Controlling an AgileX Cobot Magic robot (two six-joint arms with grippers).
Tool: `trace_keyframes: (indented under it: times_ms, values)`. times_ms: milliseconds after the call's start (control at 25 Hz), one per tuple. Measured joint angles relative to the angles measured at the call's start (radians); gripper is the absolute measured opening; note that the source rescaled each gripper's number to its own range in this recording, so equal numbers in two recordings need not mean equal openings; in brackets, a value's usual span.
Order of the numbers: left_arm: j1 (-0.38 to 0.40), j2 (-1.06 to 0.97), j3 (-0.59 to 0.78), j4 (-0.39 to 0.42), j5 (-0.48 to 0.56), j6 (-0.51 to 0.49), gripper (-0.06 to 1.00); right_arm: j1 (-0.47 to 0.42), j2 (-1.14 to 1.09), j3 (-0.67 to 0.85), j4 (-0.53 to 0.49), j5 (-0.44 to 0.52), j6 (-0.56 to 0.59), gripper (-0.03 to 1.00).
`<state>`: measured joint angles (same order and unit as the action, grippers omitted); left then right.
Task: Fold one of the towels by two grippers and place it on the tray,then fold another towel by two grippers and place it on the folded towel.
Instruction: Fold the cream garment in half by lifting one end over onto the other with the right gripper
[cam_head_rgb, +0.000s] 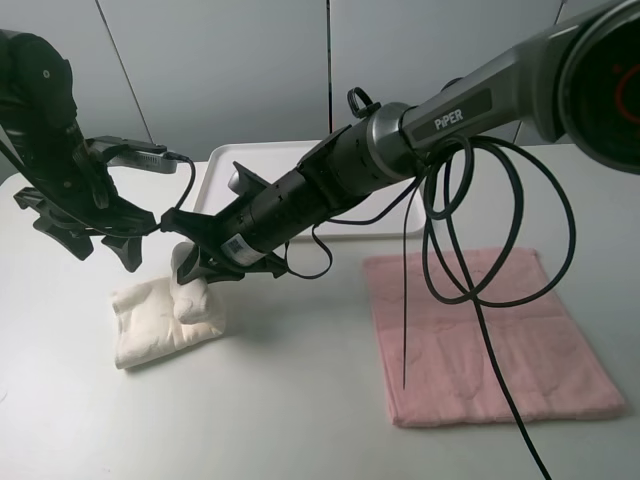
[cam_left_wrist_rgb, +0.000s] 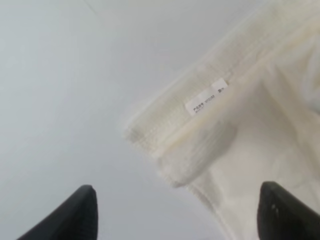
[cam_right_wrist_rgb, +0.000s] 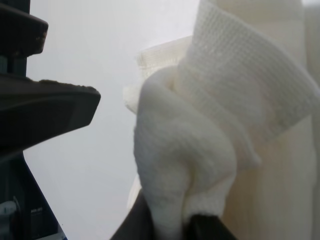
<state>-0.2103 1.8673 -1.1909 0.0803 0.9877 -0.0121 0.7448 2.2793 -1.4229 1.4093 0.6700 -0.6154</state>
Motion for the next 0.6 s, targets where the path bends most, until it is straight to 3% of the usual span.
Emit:
trace_keyframes:
  times_ms: [120, 400, 600]
  values:
    - [0.000, -0.007, -0.007, 0.000, 0.003, 0.005, 0.84, -0.002, 0.000, 0.000, -0.015, -0.022, 0.025, 0.08]
    - [0.000, -0.015, -0.007, 0.000, 0.006, 0.012, 0.84, -0.008, -0.064, 0.000, -0.242, -0.110, 0.173, 0.08]
    - [0.000, -0.009, 0.003, 0.018, 0.000, -0.015, 0.84, -0.028, -0.077, 0.000, -0.294, -0.104, 0.206, 0.08]
